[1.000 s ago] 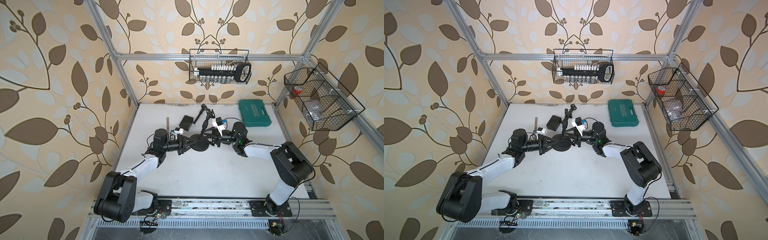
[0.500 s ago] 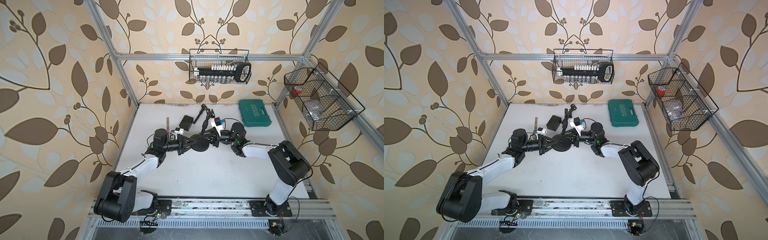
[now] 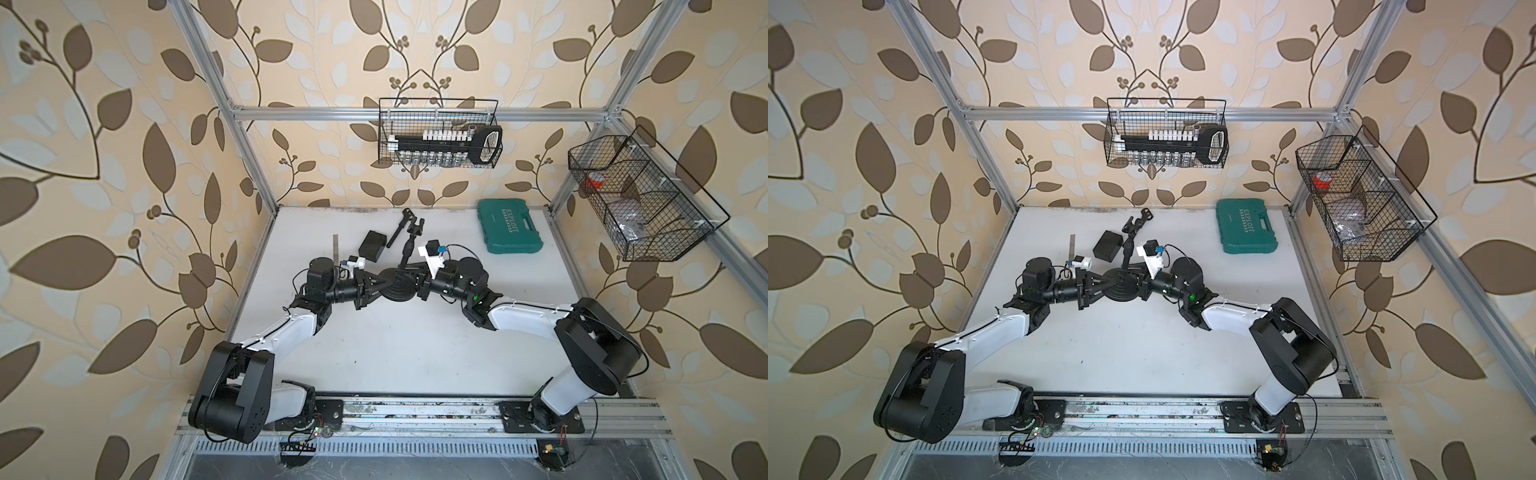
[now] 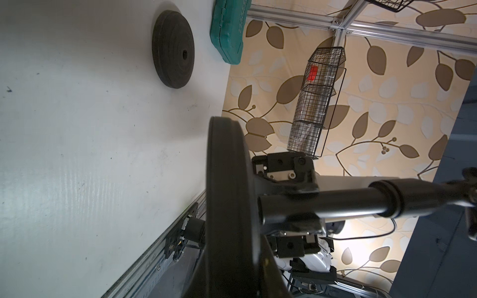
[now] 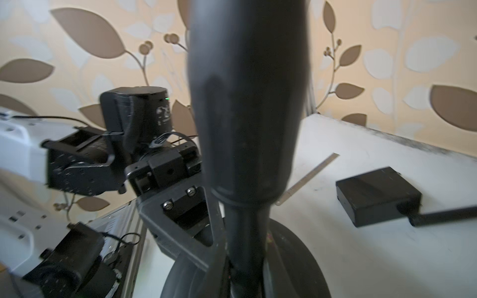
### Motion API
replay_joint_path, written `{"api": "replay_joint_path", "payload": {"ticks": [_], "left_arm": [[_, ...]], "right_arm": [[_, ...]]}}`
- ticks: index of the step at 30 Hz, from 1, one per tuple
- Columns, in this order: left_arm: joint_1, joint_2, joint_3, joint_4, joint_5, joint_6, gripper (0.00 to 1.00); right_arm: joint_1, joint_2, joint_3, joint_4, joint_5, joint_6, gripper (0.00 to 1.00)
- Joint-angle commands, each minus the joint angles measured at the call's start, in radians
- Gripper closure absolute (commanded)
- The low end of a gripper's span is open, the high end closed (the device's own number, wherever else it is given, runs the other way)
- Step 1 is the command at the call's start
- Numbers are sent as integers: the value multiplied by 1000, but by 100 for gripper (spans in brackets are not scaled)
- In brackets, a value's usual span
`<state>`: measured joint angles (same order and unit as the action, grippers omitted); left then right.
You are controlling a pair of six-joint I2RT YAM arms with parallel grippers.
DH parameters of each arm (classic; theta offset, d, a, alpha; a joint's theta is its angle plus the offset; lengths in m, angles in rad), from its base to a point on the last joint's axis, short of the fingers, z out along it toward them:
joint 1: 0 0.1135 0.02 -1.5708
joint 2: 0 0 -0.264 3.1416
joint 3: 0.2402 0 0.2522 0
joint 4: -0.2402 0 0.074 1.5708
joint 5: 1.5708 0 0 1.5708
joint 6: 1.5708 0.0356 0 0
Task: Assemble a microphone stand
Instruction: Screw the microphone stand pole into the microphone stand base.
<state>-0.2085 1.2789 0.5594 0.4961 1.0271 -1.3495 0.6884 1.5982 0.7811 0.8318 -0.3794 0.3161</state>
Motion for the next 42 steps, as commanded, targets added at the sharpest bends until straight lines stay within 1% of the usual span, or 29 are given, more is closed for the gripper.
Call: {"api": "replay_joint_path", "payload": {"ticks": [1,2,4,6,7,8,10,11,13,14,17,20,23,26,29,37,40,42], "left_arm": [[-8,-40,51,124,56,8,100],[-8,-44,50,124,54,7,100],[-8,-51,48,118,51,9,100],[-8,-59,50,97,45,21,100],[-8,-62,51,87,40,27,100],[-8,-65,50,76,36,34,100],[-8,-72,50,33,25,57,100],[-8,-77,51,7,17,73,100],[-8,-85,55,-29,9,96,100],[-8,-87,56,-35,8,101,100],[-8,-82,58,-39,20,104,100],[-8,-75,56,-38,32,108,100],[-8,-69,53,-28,45,108,100],[-8,-58,52,-6,65,98,100],[-9,-52,44,34,79,80,100],[-11,-37,50,47,97,67,100],[-12,-28,51,53,97,66,100],[-12,-21,53,58,99,62,100]], "right_arm": [[82,-41,-20,-259,429,23,100],[106,-55,-21,-285,495,26,100],[136,-72,-24,-309,564,33,100],[140,-85,-16,-329,557,30,100],[138,-93,-13,-323,525,16,100],[131,-104,-8,-324,464,-8,88],[99,-122,1,-314,291,-53,52],[82,-135,-3,-300,211,-75,41],[36,-159,-23,-254,53,-125,31],[21,-169,-38,-225,-29,-141,29],[-83,-165,-49,-163,-266,-166,29],[-143,-130,-17,-153,-418,-172,30],[-175,-86,27,-157,-518,-185,33],[-186,-37,68,-152,-582,-200,40],[-187,11,108,-120,-617,-192,49],[-185,83,196,-100,-669,-180,51],[-185,106,221,-83,-702,-156,54],[-184,118,229,-69,-717,-143,61]]}}
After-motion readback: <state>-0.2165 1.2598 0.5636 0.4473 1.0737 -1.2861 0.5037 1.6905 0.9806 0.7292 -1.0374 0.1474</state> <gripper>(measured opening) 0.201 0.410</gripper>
